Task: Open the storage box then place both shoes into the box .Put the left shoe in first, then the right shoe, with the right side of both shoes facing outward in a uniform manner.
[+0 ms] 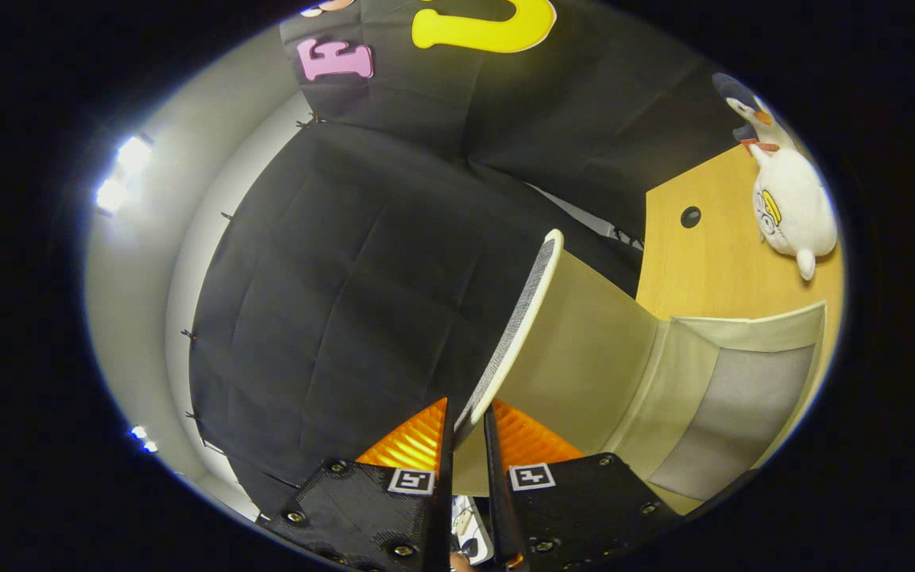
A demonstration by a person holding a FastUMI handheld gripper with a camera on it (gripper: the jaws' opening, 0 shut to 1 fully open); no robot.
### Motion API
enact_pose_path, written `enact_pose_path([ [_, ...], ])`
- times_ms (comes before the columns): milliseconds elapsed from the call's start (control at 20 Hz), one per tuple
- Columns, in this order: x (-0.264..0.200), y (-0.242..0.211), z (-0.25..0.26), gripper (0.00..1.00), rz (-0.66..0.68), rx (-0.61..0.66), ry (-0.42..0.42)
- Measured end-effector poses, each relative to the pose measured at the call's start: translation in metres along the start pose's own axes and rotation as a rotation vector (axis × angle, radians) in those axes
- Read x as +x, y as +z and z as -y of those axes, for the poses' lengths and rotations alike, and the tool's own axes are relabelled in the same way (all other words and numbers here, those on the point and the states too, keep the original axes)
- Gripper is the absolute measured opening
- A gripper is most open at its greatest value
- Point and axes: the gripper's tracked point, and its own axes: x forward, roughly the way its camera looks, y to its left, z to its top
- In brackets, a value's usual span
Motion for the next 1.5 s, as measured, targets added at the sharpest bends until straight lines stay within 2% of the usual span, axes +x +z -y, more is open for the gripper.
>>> enact_pose_path([
  [250, 0.046, -0.010, 0.002, 0.20, -0.041, -0.043, -0.060],
  [300, 0.051, -0.009, 0.005, 0.37, -0.041, -0.070, -0.079],
  [350, 0.057, -0.009, 0.008, 0.44, -0.041, -0.097, -0.102],
  [400, 0.063, -0.006, 0.011, 0.60, -0.039, -0.116, -0.117],
  [500, 0.057, -0.003, 0.014, 0.77, -0.041, -0.130, -0.141],
  [700, 0.040, 0.004, 0.021, 0.80, -0.023, -0.110, -0.174],
  [800, 0.024, 0.006, 0.035, 0.81, -0.014, -0.093, -0.219],
  [1100, -0.067, 0.015, 0.080, 0.81, 0.066, -0.085, -0.365],
  [1500, -0.199, -0.007, 0.162, 0.81, 0.133, -0.018, -0.612],
])
